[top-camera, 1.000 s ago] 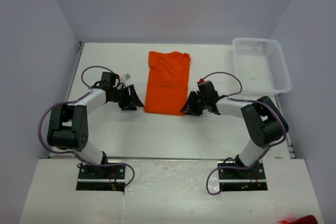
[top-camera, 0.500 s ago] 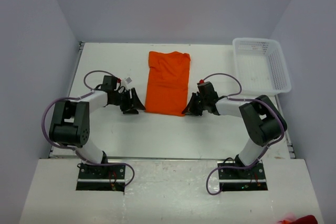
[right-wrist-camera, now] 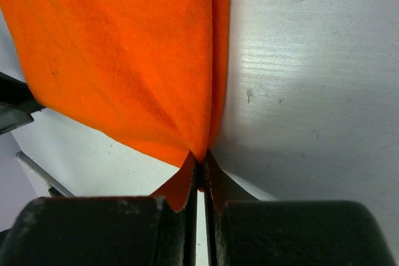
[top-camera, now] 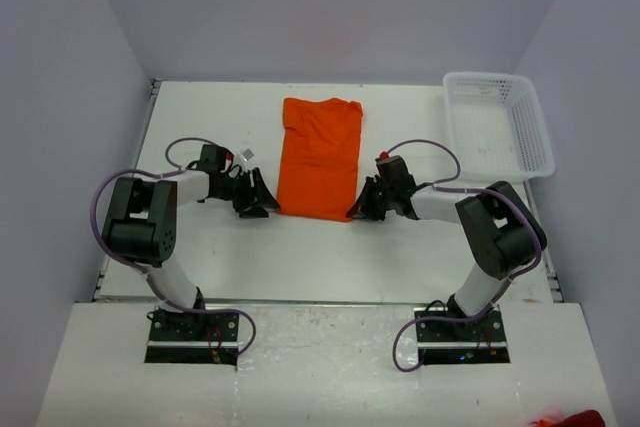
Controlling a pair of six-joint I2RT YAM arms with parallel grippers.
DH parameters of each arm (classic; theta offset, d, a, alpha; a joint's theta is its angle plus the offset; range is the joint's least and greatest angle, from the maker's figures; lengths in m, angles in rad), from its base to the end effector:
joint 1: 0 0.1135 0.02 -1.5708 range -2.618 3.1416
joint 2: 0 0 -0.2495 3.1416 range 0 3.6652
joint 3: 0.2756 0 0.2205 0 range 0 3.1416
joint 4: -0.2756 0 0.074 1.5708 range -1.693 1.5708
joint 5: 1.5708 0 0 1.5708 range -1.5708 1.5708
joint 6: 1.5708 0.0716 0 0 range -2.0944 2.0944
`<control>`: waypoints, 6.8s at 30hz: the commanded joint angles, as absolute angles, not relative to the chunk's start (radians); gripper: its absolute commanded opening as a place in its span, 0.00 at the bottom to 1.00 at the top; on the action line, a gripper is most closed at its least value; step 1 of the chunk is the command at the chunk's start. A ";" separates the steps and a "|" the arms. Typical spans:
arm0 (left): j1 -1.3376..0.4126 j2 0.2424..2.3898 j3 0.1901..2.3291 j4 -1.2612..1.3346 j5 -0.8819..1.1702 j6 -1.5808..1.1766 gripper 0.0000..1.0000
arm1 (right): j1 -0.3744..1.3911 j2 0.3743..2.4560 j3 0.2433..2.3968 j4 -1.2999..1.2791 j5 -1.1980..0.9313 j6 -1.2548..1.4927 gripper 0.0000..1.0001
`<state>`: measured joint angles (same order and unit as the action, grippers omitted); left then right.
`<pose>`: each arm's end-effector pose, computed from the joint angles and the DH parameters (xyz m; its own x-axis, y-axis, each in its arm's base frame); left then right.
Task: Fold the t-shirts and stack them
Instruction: Grab one side of the 2/3 rectangular tshirt with both arms, then fold the long partially folded tshirt into a neat square
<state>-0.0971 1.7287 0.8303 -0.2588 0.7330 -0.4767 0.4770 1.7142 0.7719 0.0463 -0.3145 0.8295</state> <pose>0.2835 -0.0757 0.1148 -0.9656 -0.2485 -0.0760 -0.1163 0.6748 -0.7288 0.2721 0.1655 0.1131 -0.9171 0.3156 -0.2437 0.1009 0.7750 0.6239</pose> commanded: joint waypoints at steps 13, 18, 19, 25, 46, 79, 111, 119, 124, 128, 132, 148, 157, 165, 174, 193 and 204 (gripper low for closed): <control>-0.115 1.809 0.885 -0.187 0.716 -0.508 0.43 | 0.488 1.724 0.753 -0.017 -0.281 0.807 0.00; -0.120 1.815 0.884 -0.176 0.724 -0.518 0.38 | 0.488 1.729 0.753 -0.020 -0.279 0.807 0.00; -0.120 1.816 0.882 -0.173 0.727 -0.518 0.38 | 0.488 1.729 0.752 -0.017 -0.278 0.807 0.00; -0.149 1.836 0.884 -0.147 0.735 -0.543 0.31 | 0.486 1.740 0.752 -0.012 -0.282 0.807 0.00; -0.164 1.531 0.618 -0.152 0.784 -0.581 0.00 | 0.581 1.525 0.669 -0.186 -0.120 0.749 0.00; -0.301 1.156 0.746 -0.399 0.618 -0.635 0.00 | 0.838 1.305 0.895 -0.543 0.161 0.749 0.00; -0.109 2.095 1.870 -0.296 0.426 -0.433 0.59 | 0.282 2.200 2.146 -0.698 -0.080 0.268 0.98; -0.126 1.970 1.786 -0.377 0.463 -0.466 0.66 | 0.299 2.008 1.875 -0.678 -0.093 0.275 0.98; -0.127 2.097 1.818 -0.433 0.617 -0.489 0.59 | 0.299 2.049 1.890 -0.712 -0.166 0.276 0.98; -0.130 2.151 1.828 -0.442 0.629 -0.483 0.46 | 0.299 2.057 1.908 -0.723 -0.164 0.301 0.94; -0.137 2.207 1.858 -0.492 0.595 -0.448 0.44 | 0.298 2.036 1.858 -0.681 -0.201 0.318 0.93; -0.169 2.390 2.008 -0.459 0.626 -0.520 0.45 | 0.299 2.137 1.916 -0.700 -0.247 0.350 0.91; -0.181 2.442 2.065 -0.453 0.629 -0.538 0.34 | 0.301 2.137 1.899 -0.700 -0.236 0.341 0.91; -0.181 2.284 1.933 -0.420 0.574 -0.528 0.00 | 0.299 2.158 1.891 -0.684 -0.230 0.344 0.90; -0.189 2.235 1.934 -0.423 0.606 -0.538 0.00 | 0.298 2.279 2.054 -0.747 -0.261 0.351 0.78; -0.199 2.224 1.917 -0.430 0.606 -0.526 0.00 | 0.301 2.358 2.113 -0.738 -0.310 0.393 0.38; -0.199 2.240 1.904 -0.430 0.600 -0.520 0.00 | 0.305 2.278 1.983 -0.673 -0.278 0.391 0.65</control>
